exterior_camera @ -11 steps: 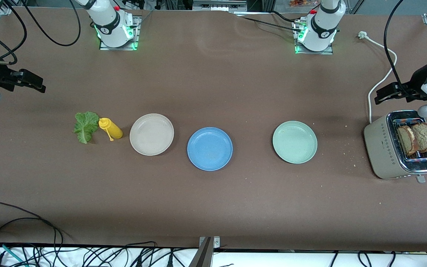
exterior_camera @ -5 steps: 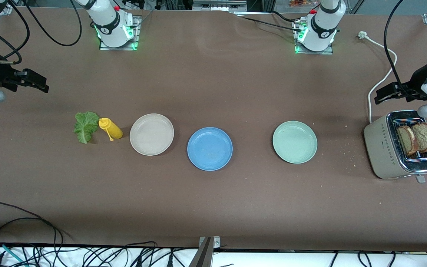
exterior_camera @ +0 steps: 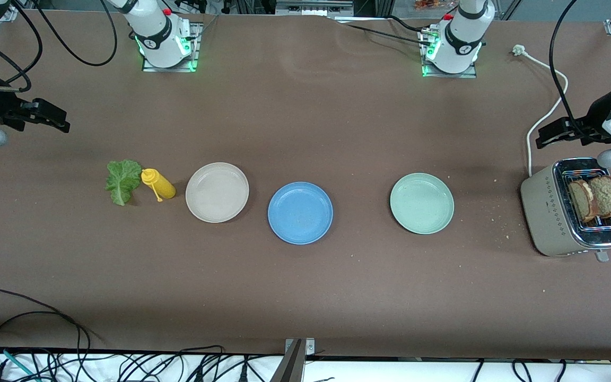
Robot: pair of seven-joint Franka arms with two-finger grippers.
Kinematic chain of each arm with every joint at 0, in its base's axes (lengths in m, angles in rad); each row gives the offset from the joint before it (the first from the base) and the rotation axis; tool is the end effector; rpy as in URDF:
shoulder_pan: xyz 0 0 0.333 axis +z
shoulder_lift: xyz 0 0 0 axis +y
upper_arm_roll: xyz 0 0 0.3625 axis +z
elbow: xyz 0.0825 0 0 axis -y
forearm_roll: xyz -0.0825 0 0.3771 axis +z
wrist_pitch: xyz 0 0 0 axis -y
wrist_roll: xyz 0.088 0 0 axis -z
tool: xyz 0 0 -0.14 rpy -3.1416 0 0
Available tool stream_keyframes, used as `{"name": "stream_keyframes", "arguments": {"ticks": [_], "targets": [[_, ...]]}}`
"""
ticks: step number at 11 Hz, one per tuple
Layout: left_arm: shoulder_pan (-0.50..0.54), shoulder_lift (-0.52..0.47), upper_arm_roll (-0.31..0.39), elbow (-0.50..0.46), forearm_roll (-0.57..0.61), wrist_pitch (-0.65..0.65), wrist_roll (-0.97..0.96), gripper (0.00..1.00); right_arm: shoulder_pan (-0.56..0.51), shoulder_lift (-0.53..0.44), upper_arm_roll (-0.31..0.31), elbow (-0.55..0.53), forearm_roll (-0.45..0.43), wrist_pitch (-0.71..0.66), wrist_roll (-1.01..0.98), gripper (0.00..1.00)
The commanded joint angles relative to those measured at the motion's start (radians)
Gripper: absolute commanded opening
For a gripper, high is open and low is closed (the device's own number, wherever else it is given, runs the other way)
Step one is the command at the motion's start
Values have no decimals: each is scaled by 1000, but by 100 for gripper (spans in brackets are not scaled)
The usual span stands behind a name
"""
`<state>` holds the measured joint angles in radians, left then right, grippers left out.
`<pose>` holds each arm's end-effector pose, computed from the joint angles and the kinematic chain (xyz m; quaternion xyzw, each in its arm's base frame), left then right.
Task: Make sandwich in blue plate with both arms
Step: 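Lower the left gripper into the toaster and grasp a bread slice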
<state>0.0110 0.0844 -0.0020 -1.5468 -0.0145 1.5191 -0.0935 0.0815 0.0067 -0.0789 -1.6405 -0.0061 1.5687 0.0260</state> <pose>0.5659 0.0030 0.5979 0.9971 0.0512 -0.0563 0.0050 0.5440 0.0007 0.6020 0.9992 -0.0116 -0.0392 0.0039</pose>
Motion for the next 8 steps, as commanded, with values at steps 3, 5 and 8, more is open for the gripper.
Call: {"name": "stream_keyframes", "arguments": {"ticks": [3,5,8], "targets": [[75,14,10,1,22,-10,107,100,0,6,-2,21,5,-15,-5,100],[154,56,10,2,34,3,176,100,-2,6,-2,21,5,-15,5,100],[246,153,13,37,33,48,239,100,-2,6,-2,21,5,-15,9,100]]}}
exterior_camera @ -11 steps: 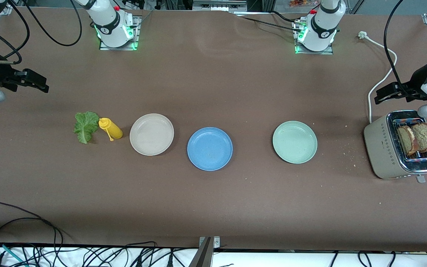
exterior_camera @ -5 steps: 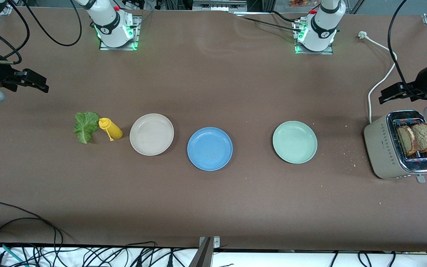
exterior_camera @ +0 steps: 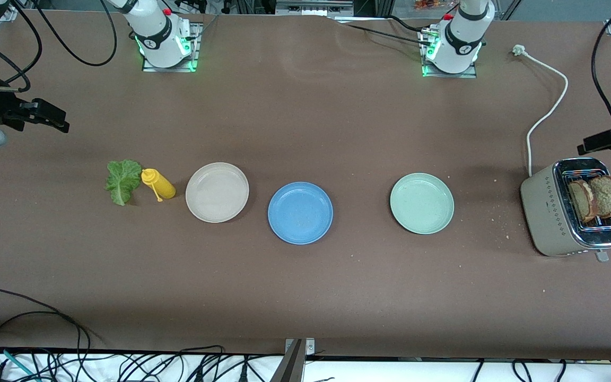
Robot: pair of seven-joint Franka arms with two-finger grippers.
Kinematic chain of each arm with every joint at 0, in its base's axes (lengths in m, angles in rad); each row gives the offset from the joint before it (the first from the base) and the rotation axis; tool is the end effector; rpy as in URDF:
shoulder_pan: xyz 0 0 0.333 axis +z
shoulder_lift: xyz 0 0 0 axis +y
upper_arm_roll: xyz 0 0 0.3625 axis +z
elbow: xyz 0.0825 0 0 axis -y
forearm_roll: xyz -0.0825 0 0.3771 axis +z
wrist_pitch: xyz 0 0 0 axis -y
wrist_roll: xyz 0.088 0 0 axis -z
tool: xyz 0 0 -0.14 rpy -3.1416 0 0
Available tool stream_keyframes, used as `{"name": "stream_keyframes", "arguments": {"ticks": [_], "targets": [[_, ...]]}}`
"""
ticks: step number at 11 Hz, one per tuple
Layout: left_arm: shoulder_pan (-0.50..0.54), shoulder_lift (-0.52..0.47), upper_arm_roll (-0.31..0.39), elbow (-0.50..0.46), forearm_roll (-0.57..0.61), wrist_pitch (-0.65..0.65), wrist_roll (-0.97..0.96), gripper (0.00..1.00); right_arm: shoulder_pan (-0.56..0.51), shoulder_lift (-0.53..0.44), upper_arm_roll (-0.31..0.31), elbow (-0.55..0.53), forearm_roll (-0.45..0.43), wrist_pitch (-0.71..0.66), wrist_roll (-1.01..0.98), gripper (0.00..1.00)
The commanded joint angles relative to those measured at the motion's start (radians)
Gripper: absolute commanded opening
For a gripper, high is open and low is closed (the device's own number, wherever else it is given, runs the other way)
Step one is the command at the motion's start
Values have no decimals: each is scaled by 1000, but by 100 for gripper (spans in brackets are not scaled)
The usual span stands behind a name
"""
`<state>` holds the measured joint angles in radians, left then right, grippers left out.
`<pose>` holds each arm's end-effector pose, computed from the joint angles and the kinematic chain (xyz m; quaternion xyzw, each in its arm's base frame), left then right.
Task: Make sandwich in blue plate with both arms
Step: 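Lower the left gripper into the toaster and grasp a bread slice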
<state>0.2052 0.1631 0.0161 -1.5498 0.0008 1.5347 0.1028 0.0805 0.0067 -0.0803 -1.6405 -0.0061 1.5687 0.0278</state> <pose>0.5728 0.1283 0.5522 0.9943 0.0590 -0.0881 0.0127 0.5440 -0.0006 0.6020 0.9991 -0.0137 -0.0392 0.0039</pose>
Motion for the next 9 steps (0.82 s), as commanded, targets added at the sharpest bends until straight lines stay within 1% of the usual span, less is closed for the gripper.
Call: {"name": "stream_keyframes", "arguments": {"ticks": [1,3,4,6,8,9], "targets": [[56,101,-4,40,21,76,43,100,-1,6,-1,21,5,-15,9,100],[60,159,-5,40,112,143,41,100,-1,6,-1,21,6,-15,9,100],[62,188,-5,40,119,169,37,98,-1,6,-1,21,6,-15,11,100],[66,232,-4,39,119,214,29,98,-1,6,-1,21,6,-15,11,100],[82,268,-4,39,119,231,25,98,-1,6,-1,21,6,-15,11,100],[92,276,-4,37,120,231,25,96,-1,6,-1,21,6,-15,11,100]]}}
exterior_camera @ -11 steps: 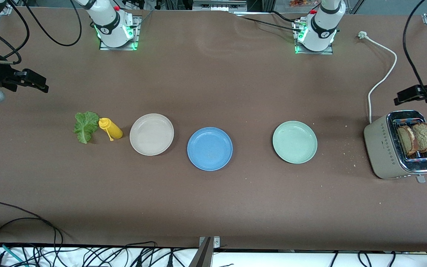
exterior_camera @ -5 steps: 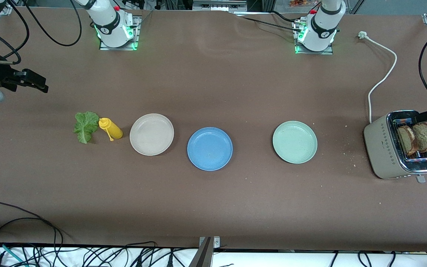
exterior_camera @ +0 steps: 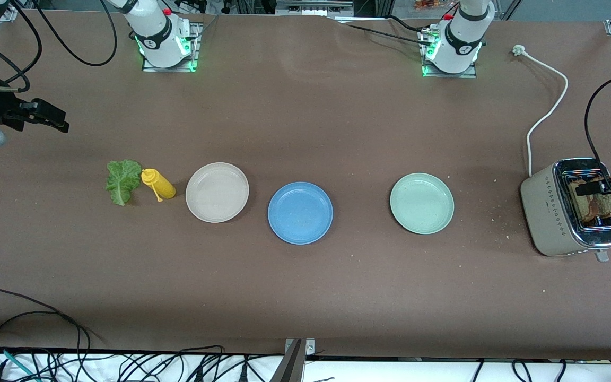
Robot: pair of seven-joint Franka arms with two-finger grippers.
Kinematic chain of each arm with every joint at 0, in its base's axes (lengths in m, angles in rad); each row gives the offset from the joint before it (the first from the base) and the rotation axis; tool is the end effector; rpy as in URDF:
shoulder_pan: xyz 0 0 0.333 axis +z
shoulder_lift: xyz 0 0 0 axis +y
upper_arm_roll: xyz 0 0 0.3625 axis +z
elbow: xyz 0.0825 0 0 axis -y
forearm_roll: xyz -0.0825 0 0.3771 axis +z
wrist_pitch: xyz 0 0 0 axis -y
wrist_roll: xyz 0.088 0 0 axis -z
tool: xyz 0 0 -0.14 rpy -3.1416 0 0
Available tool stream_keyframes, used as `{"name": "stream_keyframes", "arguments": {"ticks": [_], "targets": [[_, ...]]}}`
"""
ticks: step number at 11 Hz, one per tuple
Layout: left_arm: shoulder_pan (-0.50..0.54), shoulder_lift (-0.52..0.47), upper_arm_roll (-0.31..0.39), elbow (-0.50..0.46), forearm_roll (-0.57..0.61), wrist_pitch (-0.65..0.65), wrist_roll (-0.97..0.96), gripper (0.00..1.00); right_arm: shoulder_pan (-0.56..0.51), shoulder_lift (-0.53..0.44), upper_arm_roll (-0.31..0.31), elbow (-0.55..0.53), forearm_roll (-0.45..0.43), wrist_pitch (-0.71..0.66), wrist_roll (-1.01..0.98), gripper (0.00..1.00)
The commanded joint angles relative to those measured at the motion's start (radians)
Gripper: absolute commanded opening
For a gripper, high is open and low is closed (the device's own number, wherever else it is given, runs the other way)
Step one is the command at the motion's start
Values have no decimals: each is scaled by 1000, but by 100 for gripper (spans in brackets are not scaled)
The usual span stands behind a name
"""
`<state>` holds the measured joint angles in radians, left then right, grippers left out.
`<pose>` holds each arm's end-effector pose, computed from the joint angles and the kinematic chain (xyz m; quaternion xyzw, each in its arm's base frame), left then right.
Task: Make sandwich in blue plate with both arms
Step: 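Lower the left gripper into the toaster and grasp a bread slice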
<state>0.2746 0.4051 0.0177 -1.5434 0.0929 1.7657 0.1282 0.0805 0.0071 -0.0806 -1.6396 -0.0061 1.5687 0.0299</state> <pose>0.6301 0.1997 0.4182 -0.9923 -0.0681 0.0992 0.0280 0.5442 -0.0008 0.6022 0.9991 -0.0149 -0.0389 0.0039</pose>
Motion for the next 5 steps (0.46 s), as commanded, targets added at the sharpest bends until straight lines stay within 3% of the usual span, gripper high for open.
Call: {"name": "stream_keyframes", "arguments": {"ticks": [1,5], "targets": [[26,34,-7,26,28,-2,-4,92,-1,7,-1,20,6,-15,7,100],[15,61,-9,31,28,3,-30,85,-1,7,-1,20,6,-15,7,100]]}}
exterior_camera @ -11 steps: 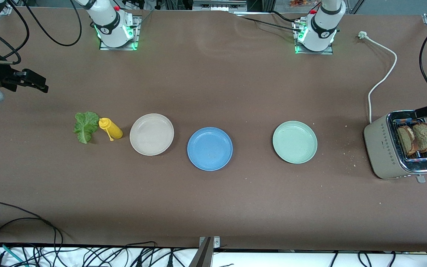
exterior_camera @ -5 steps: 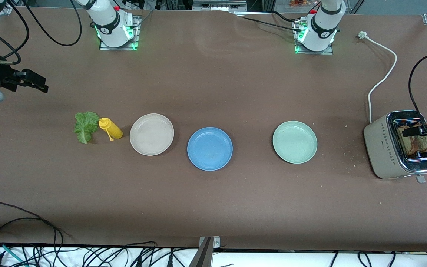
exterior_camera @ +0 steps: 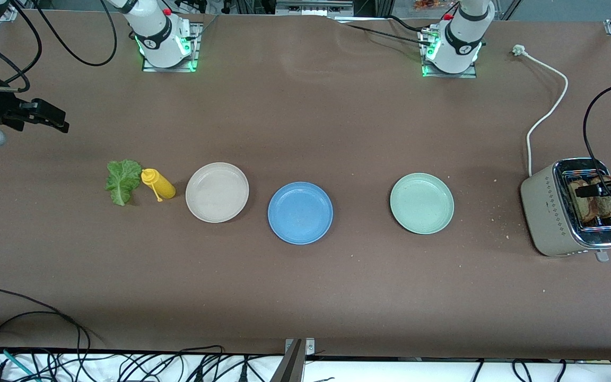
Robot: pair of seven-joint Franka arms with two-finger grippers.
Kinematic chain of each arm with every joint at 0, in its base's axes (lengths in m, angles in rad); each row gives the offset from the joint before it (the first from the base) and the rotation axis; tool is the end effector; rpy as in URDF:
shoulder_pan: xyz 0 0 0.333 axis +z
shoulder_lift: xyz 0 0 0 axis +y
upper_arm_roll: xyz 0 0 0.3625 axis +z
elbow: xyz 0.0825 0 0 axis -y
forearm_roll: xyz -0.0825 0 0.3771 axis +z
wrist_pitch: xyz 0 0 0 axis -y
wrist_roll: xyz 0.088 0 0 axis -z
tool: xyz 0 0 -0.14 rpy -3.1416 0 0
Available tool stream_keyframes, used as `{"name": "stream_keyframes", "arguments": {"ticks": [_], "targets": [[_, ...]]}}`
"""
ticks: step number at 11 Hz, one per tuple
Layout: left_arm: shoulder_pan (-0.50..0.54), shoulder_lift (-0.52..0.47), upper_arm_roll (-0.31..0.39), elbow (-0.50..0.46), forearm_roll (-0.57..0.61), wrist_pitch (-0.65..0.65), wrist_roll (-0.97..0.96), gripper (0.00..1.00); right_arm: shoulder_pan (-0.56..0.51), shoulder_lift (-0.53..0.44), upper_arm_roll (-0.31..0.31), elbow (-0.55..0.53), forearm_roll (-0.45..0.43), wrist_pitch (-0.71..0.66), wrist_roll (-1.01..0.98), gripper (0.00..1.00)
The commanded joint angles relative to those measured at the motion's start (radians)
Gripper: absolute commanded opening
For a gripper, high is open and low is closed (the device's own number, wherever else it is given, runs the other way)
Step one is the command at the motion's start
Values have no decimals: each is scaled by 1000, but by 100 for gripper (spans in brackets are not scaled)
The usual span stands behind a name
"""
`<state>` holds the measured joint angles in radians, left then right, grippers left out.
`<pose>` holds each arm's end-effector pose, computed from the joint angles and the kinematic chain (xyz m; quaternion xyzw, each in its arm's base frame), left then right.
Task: Make sandwich in blue plate with both arms
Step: 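Lower the left gripper into the toaster and grasp a bread slice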
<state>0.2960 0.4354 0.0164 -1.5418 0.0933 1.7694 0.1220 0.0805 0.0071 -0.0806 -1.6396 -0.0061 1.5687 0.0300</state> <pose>0.6290 0.2133 0.3990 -0.9902 -0.0802 0.1115 0.0246 0.5442 -0.0008 0.6022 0.9991 -0.0149 -0.0389 0.0039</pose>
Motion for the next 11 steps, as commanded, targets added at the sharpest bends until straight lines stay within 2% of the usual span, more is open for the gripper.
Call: {"name": "stream_keyframes", "arguments": {"ticks": [1,3,4,5,7,9,11], "targets": [[-6,37,-6,29,29,-1,-24,84,-1,7,-1,20,6,-15,7,100],[-8,52,-7,31,29,1,-24,82,1,7,-1,20,6,-15,7,100],[-8,55,-7,31,29,1,-24,75,1,5,-1,20,6,-15,8,100],[-8,55,-7,31,29,-1,-24,64,1,5,1,20,6,-15,8,100],[-6,54,-7,31,31,-2,-22,31,1,7,-1,20,6,-15,7,100],[-6,51,-7,31,43,-5,-18,4,1,7,-1,20,6,-15,7,100],[-5,48,-7,32,45,-5,-12,0,1,7,-1,20,6,-15,7,100]]}}
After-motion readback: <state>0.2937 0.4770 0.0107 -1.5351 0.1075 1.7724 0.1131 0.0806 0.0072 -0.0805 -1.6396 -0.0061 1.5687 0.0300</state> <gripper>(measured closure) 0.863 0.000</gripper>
